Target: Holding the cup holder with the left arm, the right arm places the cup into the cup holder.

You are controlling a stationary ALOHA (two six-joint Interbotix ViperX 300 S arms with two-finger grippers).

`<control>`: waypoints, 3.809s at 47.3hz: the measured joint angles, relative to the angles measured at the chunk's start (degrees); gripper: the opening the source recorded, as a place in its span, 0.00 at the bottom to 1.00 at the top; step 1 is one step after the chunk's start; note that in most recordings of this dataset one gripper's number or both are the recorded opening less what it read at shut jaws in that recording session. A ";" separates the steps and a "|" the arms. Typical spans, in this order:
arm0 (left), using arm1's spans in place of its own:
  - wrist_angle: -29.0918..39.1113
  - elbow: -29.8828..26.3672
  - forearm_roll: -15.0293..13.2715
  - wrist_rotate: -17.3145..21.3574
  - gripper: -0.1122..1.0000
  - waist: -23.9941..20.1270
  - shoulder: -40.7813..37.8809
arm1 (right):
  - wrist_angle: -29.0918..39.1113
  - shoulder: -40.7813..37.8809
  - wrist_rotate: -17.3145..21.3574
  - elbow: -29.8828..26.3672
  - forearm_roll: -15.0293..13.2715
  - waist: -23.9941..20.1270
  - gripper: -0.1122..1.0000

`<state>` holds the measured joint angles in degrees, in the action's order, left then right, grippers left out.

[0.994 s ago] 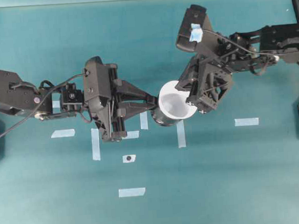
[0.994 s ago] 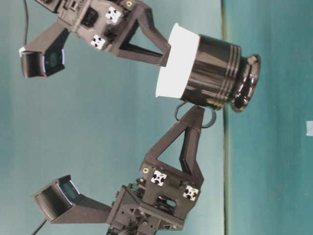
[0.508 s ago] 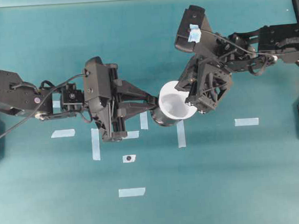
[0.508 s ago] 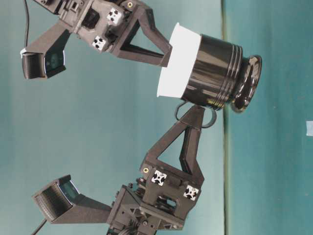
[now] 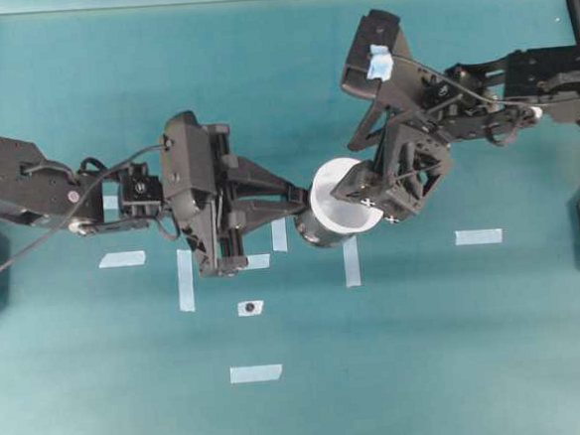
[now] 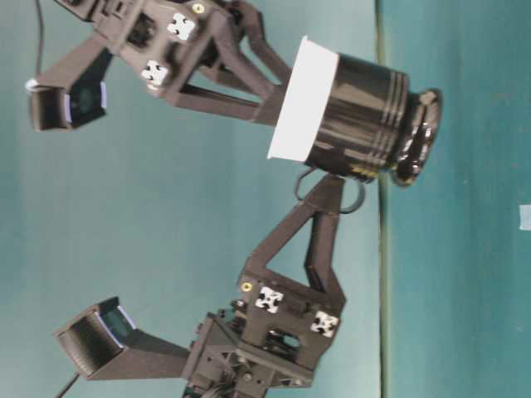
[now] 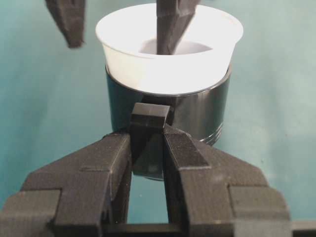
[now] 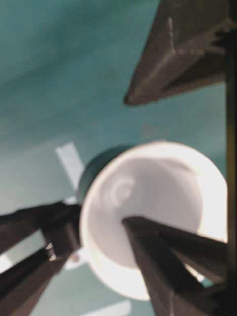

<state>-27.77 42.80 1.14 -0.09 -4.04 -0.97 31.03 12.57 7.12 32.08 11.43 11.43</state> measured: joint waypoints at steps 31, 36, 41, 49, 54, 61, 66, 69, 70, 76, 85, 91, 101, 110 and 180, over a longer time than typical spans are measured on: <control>-4.75 0.70 0.00 -0.70 0.30 1.05 -7.73 | -2.99 8.35 4.83 3.78 0.09 -0.09 0.94; -4.83 1.23 0.00 -0.70 0.30 0.88 -8.00 | -4.57 8.96 5.89 5.01 0.09 -0.70 0.94; -5.10 1.76 -0.09 -0.70 0.30 0.09 -8.00 | -5.27 9.05 6.68 5.89 0.18 -1.58 0.94; -6.33 2.20 -0.09 -0.70 0.30 -1.14 -8.00 | -5.62 8.96 7.12 6.15 0.18 -1.93 0.94; -6.94 2.20 0.00 -0.53 0.30 -1.67 -8.00 | -5.62 8.79 7.12 6.06 0.09 -2.02 0.94; -7.12 2.29 0.00 -0.53 0.30 -2.02 -8.35 | -5.62 8.44 7.21 6.06 0.18 -2.02 0.94; -7.38 2.29 -0.09 -0.62 0.30 -2.11 -8.96 | -5.62 8.09 7.12 6.06 0.18 -1.93 0.94; -7.56 2.29 0.00 -0.70 0.30 -2.11 -9.14 | -5.98 7.91 7.12 6.06 0.18 -2.02 0.94; -7.56 2.29 0.00 -0.62 0.30 -2.11 -9.23 | -5.98 7.91 7.21 6.06 0.18 -2.02 0.94; -7.65 2.29 0.00 -0.70 0.30 -2.11 -9.58 | -6.24 7.73 7.21 6.15 0.09 -2.02 0.94; -7.73 2.29 0.00 -0.88 0.30 -2.11 -9.84 | -6.24 7.65 7.21 6.15 0.18 -2.02 0.94; -7.29 2.29 0.00 -1.76 0.30 -2.11 -9.84 | -6.24 7.65 7.21 6.15 0.09 -2.02 0.94; -4.66 2.20 0.00 -5.36 0.30 -1.85 -9.84 | -6.24 7.56 7.21 6.15 0.09 -2.02 0.94; -2.20 2.20 0.00 -6.15 0.30 -0.97 -10.63 | -6.24 7.12 7.21 6.06 0.18 -2.02 0.94; 5.71 0.79 0.00 -5.89 0.89 0.00 -8.35 | -5.80 6.94 7.21 6.86 0.18 -3.96 0.94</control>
<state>-22.06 43.59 1.14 -5.98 -4.04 -9.32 25.22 19.51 14.33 38.94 11.60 7.47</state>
